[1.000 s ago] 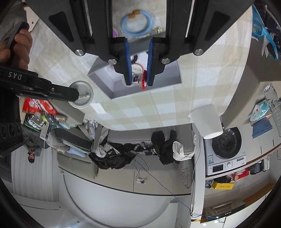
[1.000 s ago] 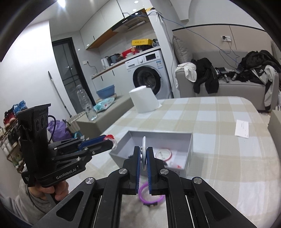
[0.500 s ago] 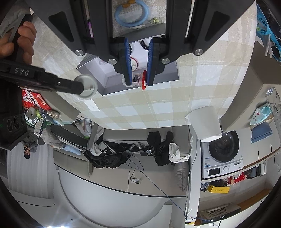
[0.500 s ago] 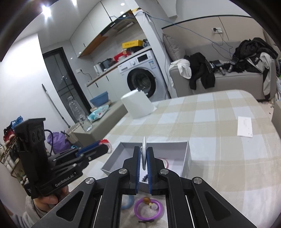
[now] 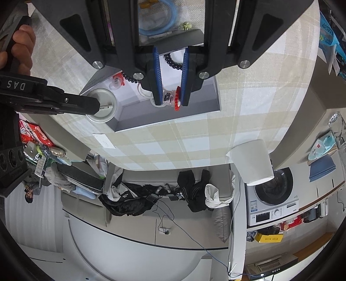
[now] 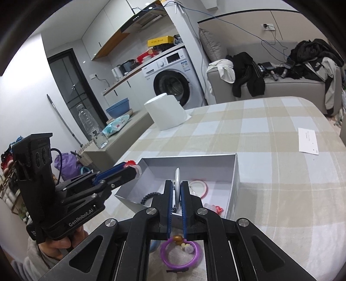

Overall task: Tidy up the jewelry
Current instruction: 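Carry the red charm with the left tool while the right tool carries the white ring over the box, then open both tools to drop the charm and white ring into the box, then withdraw both tools and lower the right tool toward the purple ring, then close the right tool on the purple ring while the left tool grasps the blue bangle, then lift the purple ring with the right tool while the left tool lifts the blue bangle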

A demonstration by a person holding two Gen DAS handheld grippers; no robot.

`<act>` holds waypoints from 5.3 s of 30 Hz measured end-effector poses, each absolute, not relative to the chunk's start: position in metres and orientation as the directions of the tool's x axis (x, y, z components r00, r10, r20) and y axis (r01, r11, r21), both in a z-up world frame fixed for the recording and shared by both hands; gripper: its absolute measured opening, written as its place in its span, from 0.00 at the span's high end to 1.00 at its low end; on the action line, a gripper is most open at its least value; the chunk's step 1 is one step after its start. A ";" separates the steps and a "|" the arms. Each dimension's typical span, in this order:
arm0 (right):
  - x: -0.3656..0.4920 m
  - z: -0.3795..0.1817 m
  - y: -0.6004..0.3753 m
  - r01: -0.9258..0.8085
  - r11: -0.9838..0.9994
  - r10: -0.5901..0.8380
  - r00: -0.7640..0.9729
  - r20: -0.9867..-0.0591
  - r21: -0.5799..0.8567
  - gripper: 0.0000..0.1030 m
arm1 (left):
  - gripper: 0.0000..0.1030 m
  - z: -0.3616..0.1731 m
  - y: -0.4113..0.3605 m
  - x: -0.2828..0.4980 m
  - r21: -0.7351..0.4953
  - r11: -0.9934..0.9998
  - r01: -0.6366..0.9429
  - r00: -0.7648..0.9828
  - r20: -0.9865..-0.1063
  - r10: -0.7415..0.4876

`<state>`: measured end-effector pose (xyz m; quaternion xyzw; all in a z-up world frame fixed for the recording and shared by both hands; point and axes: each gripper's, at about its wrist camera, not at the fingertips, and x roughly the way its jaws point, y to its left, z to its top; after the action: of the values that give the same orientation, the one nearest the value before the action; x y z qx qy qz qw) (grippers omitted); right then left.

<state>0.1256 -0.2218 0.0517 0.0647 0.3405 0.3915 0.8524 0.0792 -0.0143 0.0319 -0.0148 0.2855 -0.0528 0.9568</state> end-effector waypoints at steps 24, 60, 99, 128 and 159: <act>0.132 0.040 -0.218 -0.587 0.721 0.674 0.467 -0.573 0.369 0.91 | 0.88 0.023 -0.024 0.081 -0.047 0.993 0.113 0.801 -0.586 -0.119; 0.087 0.003 -0.235 -0.591 0.784 0.517 0.453 -0.726 0.190 0.00 | 0.13 -0.009 -0.018 0.039 -0.074 0.995 0.061 0.724 -0.683 -0.095; 0.068 -0.007 -0.202 -0.702 0.709 0.486 0.415 -0.769 0.070 0.66 | 0.01 -0.006 -0.016 0.036 -0.090 0.994 0.060 0.732 -0.673 -0.105; 0.066 0.016 -0.213 -0.698 0.706 0.586 0.482 -0.651 0.120 0.52 | 0.05 -0.016 -0.027 0.045 -0.113 0.981 0.159 0.651 -0.735 -0.190; 0.068 0.011 -0.219 -0.694 0.708 0.580 0.466 -0.668 0.130 0.73 | 0.76 -0.017 -0.029 0.043 -0.098 0.973 0.208 0.653 -0.726 -0.213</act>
<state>0.0679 -0.2191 0.0112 -0.0799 0.3568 0.3734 0.8526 0.0434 -0.0292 -0.0166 -0.0030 0.3998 -0.1159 0.9092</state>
